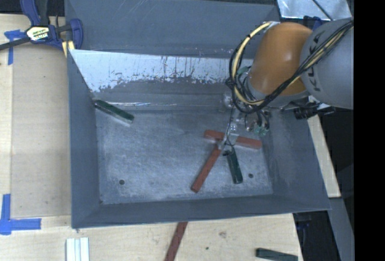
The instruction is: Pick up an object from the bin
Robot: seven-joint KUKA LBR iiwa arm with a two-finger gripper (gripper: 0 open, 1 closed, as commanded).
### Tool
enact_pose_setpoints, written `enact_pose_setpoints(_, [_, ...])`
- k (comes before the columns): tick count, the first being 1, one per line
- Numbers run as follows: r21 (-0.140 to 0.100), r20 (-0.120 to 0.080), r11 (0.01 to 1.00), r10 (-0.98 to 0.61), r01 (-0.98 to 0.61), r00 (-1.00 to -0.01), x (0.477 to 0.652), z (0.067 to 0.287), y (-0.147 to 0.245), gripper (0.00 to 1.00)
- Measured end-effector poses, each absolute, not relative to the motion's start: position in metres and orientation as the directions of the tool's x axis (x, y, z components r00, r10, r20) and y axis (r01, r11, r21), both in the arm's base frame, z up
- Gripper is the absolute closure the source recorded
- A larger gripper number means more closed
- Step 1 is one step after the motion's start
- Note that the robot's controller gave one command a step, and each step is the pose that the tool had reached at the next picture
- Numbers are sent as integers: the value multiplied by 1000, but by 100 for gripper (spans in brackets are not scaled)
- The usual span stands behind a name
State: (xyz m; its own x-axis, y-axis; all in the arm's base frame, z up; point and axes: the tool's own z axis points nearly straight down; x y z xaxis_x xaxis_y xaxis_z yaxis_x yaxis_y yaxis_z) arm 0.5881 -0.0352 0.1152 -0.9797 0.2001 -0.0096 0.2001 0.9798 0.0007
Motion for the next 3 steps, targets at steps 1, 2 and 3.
enact_pose_setpoints(1, [2, -11, 970, 244, 244, -970, 547, 73, -35, 100])
enact_pose_setpoints(2, [0, -4, 970, 244, 244, -970, 544, 70, -35, 0])
enact_pose_setpoints(3, [2, -7, 970, 244, 244, -970, 545, 72, -34, 100])
